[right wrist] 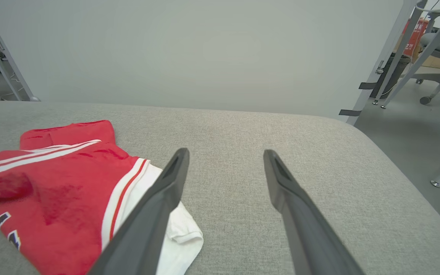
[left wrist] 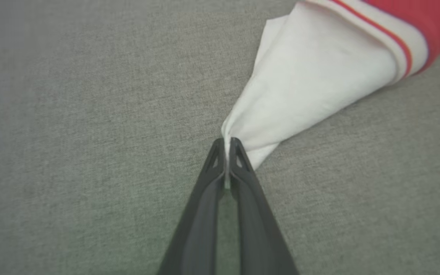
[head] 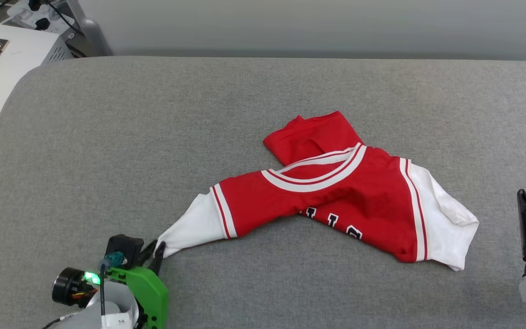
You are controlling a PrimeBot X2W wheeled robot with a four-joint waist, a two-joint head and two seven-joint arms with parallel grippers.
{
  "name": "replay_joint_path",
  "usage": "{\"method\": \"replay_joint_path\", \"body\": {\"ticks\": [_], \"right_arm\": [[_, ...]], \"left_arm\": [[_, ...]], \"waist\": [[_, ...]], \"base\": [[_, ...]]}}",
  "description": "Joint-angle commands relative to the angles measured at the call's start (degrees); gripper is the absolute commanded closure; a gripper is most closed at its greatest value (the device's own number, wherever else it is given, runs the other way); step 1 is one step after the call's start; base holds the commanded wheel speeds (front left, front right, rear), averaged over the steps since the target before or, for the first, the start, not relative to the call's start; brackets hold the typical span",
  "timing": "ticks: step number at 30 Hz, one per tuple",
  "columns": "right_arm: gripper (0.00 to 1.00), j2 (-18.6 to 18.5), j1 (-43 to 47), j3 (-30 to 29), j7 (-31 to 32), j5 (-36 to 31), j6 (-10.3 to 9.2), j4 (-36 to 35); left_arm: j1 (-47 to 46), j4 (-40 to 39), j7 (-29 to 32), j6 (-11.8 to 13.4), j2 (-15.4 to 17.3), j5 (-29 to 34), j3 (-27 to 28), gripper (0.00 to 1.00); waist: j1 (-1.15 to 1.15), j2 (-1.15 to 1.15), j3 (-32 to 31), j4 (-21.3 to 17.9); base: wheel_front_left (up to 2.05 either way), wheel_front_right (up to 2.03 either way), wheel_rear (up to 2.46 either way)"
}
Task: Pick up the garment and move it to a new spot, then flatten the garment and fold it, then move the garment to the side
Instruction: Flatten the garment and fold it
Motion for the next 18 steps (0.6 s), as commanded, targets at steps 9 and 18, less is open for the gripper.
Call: {"method": "replay_joint_path", "body": {"ticks": [9, 18], "right_arm": [[0.00, -11.32, -4.36, 4.97, 7.06, 3.11, -0.05, -3.74], [0.00, -27.43, -10.29, 19.19, 28.37, 16.77, -0.05, -4.93]], "left_arm": [[6.25, -10.89, -0.39, 7.54, -0.47, 12.37, 15.38, 0.00], [14.75, -23.56, -0.39, 11.88, -3.61, 24.74, 29.32, 0.00]], "waist": [[0.00, 0.00, -1.85, 0.77], [0.00, 0.00, -0.39, 2.37]], "base": [[0.00, 0.00, 0.00], [0.00, 0.00, 0.00]]}}
